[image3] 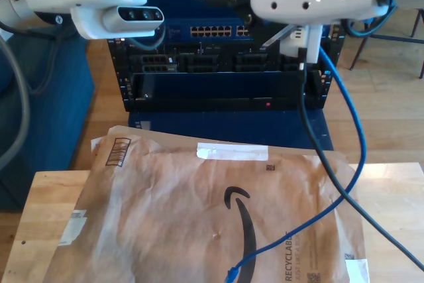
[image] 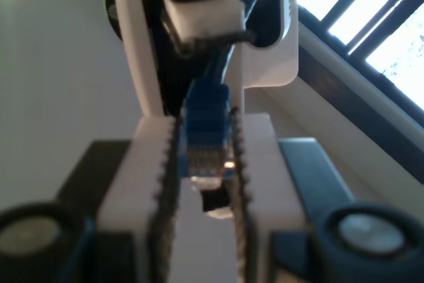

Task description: Grab the cable and plug it in

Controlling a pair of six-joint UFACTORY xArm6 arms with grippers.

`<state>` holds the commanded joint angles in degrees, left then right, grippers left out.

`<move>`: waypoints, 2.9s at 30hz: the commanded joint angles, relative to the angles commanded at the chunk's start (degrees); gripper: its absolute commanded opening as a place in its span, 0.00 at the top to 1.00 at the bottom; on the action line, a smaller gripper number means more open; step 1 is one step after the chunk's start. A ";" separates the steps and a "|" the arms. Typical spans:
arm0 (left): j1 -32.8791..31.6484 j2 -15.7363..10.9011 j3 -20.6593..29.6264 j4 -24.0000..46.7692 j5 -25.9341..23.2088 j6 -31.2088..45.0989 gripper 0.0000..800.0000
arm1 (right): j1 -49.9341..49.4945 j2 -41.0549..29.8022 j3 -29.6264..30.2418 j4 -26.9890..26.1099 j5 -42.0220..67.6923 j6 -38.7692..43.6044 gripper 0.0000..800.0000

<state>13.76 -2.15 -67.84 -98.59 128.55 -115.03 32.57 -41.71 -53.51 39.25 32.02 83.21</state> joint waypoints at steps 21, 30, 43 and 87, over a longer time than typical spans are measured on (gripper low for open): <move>-0.09 0.00 -0.09 0.09 -0.09 -2.64 1.00 | 0.18 0.00 0.09 0.18 -0.44 -0.09 0.60; -0.18 0.09 -0.18 0.18 0.00 -2.64 1.00 | 0.18 0.00 0.09 0.35 -0.88 0.09 0.71; -0.18 0.35 0.79 0.18 -0.18 -6.07 0.99 | 0.18 0.00 0.44 0.97 -0.88 0.09 0.71; 16.53 0.53 -4.66 39.38 -21.01 7.65 0.00 | -12.57 7.21 4.84 0.53 -6.24 3.78 1.00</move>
<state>30.29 -1.63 -72.49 -59.21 107.54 -107.38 20.00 -34.51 -48.67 39.78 25.78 86.99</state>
